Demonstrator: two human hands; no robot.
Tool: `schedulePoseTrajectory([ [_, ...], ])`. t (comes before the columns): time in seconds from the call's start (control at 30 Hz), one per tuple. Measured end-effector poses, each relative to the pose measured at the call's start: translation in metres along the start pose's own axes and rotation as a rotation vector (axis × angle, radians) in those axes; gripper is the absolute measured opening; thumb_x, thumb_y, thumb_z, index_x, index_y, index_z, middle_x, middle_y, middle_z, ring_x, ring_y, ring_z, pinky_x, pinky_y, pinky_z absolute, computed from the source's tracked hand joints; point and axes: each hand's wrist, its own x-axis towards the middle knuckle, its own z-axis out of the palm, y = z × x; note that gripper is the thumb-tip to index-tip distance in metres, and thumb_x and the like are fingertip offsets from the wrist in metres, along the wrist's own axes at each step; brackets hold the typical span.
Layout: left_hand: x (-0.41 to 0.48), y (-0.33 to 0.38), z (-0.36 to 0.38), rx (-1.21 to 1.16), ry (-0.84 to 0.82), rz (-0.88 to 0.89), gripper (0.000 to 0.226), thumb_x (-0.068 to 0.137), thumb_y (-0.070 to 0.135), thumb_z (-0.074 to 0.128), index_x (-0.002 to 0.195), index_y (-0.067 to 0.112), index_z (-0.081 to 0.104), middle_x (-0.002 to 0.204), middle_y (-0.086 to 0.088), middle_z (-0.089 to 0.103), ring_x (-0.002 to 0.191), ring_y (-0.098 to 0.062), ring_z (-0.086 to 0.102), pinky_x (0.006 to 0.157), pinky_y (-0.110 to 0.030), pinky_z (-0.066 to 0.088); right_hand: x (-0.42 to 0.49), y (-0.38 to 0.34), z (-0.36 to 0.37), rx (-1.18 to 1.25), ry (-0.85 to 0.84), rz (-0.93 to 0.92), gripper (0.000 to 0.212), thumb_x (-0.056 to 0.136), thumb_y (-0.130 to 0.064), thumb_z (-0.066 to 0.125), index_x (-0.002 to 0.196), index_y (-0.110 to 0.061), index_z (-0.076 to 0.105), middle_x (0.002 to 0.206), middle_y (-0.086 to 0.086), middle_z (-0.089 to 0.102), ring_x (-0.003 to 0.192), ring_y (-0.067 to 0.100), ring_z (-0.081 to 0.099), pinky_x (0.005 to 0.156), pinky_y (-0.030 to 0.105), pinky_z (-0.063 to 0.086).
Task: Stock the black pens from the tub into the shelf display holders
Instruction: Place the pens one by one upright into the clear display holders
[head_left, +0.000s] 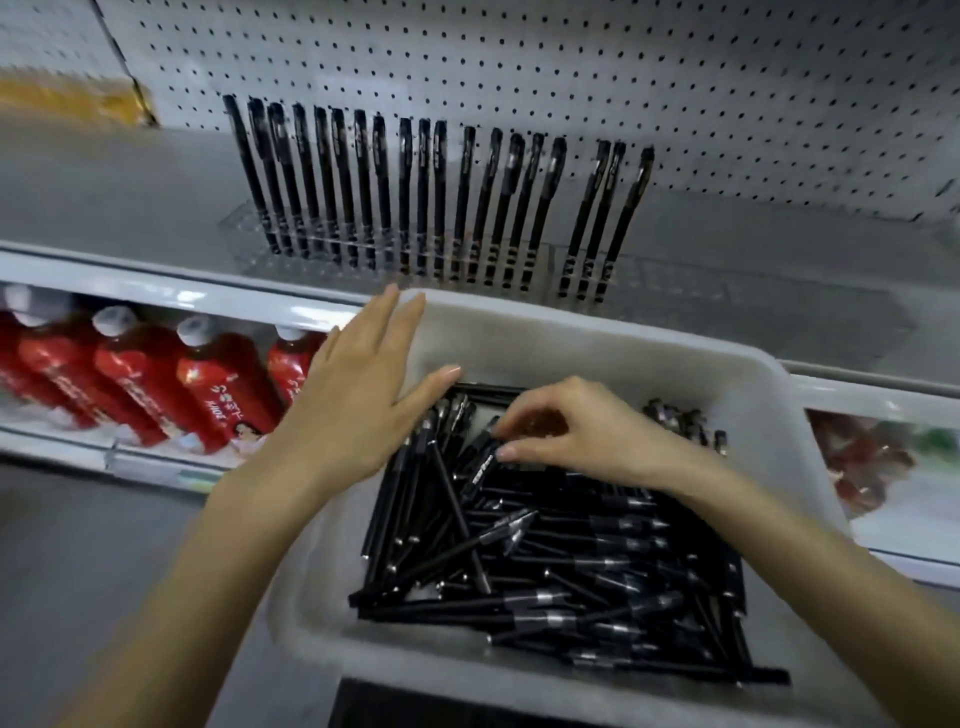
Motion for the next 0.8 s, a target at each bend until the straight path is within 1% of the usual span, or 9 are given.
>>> schedulePoseTrajectory([
  [0.1, 0.000, -0.002, 0.003, -0.088, -0.015, -0.037, 0.086, 0.079, 0.066, 0.026, 0.151, 0.026, 0.002, 0.159, 0.007, -0.008, 0.144, -0.006, -0.003, 0.112, -0.020, 0.000, 0.006, -0.003, 0.008, -0.001, -0.017, 0.002, 0.019, 0.077, -0.032, 0.075, 0.092, -0.020, 0.073, 0.080, -0.017, 0.068, 0.076, -0.006, 0.060, 0.074, 0.011, 0.046],
  [0.13, 0.000, -0.002, 0.004, -0.085, -0.017, -0.038, 0.084, 0.083, 0.064, 0.029, 0.151, 0.025, 0.002, 0.158, 0.007, -0.009, 0.144, -0.007, -0.002, 0.110, -0.019, 0.000, 0.008, -0.003, 0.009, 0.003, -0.030, 0.011, 0.018, 0.077, -0.032, 0.076, 0.091, -0.021, 0.073, 0.079, -0.015, 0.068, 0.073, -0.007, 0.059, 0.072, 0.009, 0.045],
  [0.2, 0.001, -0.002, 0.006, -0.068, -0.008, -0.036, 0.080, 0.088, 0.059, 0.034, 0.151, 0.024, 0.002, 0.158, 0.008, -0.010, 0.144, -0.008, 0.000, 0.109, -0.018, 0.002, 0.012, -0.003, 0.011, 0.032, -0.050, 0.038, 0.019, 0.075, -0.030, 0.078, 0.089, -0.019, 0.074, 0.079, -0.009, 0.070, 0.068, -0.005, 0.058, 0.069, 0.011, 0.045],
  [0.37, 0.001, -0.002, 0.009, -0.081, -0.018, -0.048, 0.084, 0.083, 0.063, 0.029, 0.151, 0.024, 0.001, 0.158, 0.009, -0.009, 0.144, -0.010, 0.004, 0.109, -0.019, 0.005, 0.012, -0.002, 0.016, 0.220, -0.065, 0.103, 0.017, 0.073, -0.015, 0.080, 0.085, -0.006, 0.072, 0.066, -0.010, 0.062, 0.058, -0.006, 0.054, 0.064, 0.011, 0.045],
  [0.5, 0.001, 0.000, 0.010, -0.086, -0.029, -0.058, 0.088, 0.079, 0.066, 0.025, 0.151, 0.023, 0.000, 0.158, 0.010, -0.011, 0.144, -0.009, 0.003, 0.111, -0.022, 0.007, 0.006, -0.002, 0.017, 0.416, -0.040, 0.163, 0.011, 0.073, -0.009, 0.079, 0.078, -0.015, 0.071, 0.071, 0.000, 0.064, 0.065, 0.003, 0.058, 0.068, 0.018, 0.048],
  [0.6, 0.000, 0.000, 0.010, -0.085, -0.029, -0.052, 0.085, 0.082, 0.064, 0.028, 0.151, 0.023, 0.002, 0.158, 0.009, -0.011, 0.144, -0.009, 0.001, 0.112, -0.022, 0.005, 0.001, -0.004, 0.007, 0.564, 0.010, 0.217, 0.012, 0.074, -0.004, 0.076, 0.078, -0.014, 0.070, 0.071, 0.006, 0.064, 0.068, 0.013, 0.061, 0.068, 0.024, 0.051],
  [0.67, 0.000, 0.000, 0.008, -0.022, -0.036, -0.046, 0.082, 0.086, 0.063, 0.028, 0.151, 0.022, 0.001, 0.158, 0.006, -0.011, 0.145, -0.010, 0.000, 0.114, -0.024, 0.003, -0.003, -0.006, -0.005, 0.658, 0.072, 0.226, 0.012, 0.074, -0.002, 0.074, 0.081, -0.011, 0.070, 0.076, 0.012, 0.065, 0.075, 0.022, 0.066, 0.078, 0.031, 0.054],
  [0.73, 0.001, 0.000, 0.004, 0.085, -0.053, -0.040, 0.082, 0.086, 0.069, 0.020, 0.151, 0.024, 0.000, 0.159, 0.004, -0.009, 0.145, -0.011, -0.002, 0.115, -0.029, -0.001, -0.008, -0.009, -0.021, 0.686, 0.160, 0.198, 0.015, 0.072, -0.004, 0.075, 0.083, -0.013, 0.070, 0.087, 0.021, 0.066, 0.085, 0.029, 0.069, 0.084, 0.035, 0.056],
  [0.8, 0.003, 0.001, 0.001, 0.199, -0.006, -0.003, 0.086, 0.082, 0.075, 0.006, 0.151, 0.024, 0.008, 0.159, 0.000, 0.001, 0.145, -0.013, 0.002, 0.116, -0.033, -0.002, -0.014, -0.011, -0.042, 0.660, 0.273, 0.123, 0.019, 0.064, -0.014, 0.077, 0.082, -0.017, 0.072, 0.088, 0.014, 0.067, 0.084, 0.024, 0.070, 0.077, 0.028, 0.056],
])
